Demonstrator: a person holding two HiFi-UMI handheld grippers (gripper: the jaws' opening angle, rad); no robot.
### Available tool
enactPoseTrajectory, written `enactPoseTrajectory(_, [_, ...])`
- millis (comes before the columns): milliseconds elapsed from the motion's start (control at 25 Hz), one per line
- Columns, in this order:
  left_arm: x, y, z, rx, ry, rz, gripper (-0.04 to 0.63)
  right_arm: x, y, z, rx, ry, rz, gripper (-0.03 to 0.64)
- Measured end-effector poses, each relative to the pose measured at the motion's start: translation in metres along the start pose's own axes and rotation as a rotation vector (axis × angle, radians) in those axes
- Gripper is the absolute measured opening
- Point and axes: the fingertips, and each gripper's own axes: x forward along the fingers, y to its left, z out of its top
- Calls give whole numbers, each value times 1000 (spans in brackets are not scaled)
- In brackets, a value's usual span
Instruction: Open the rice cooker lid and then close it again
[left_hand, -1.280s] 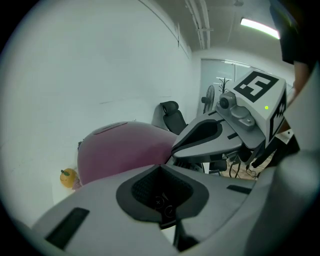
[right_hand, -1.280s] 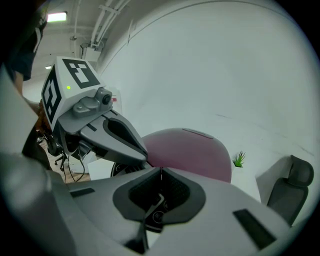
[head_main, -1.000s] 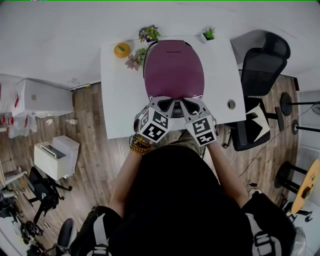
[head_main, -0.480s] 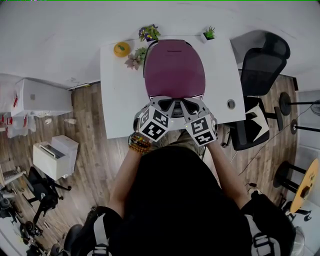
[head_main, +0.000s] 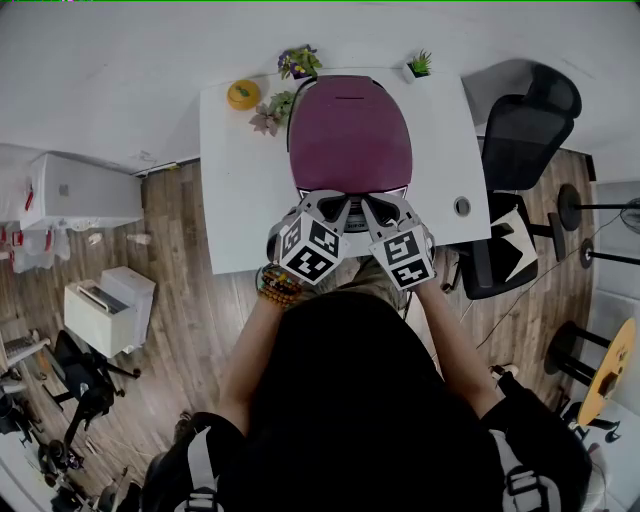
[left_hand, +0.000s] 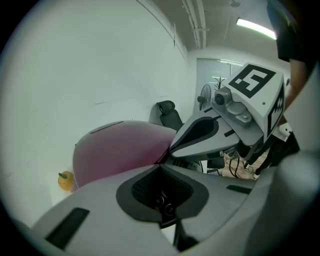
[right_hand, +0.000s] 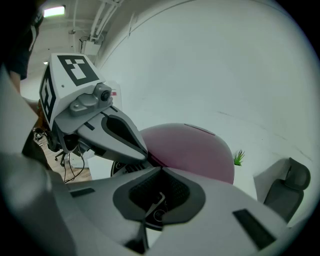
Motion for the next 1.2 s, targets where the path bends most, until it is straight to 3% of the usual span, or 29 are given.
enactPoseTrajectory(280, [0, 2, -1, -55, -14, -25, 25, 0, 0, -1, 8, 0, 3, 29])
enactPoseTrajectory(1200, [0, 4, 1, -65, -22, -16, 25, 1, -2, 1, 25, -6, 17, 29])
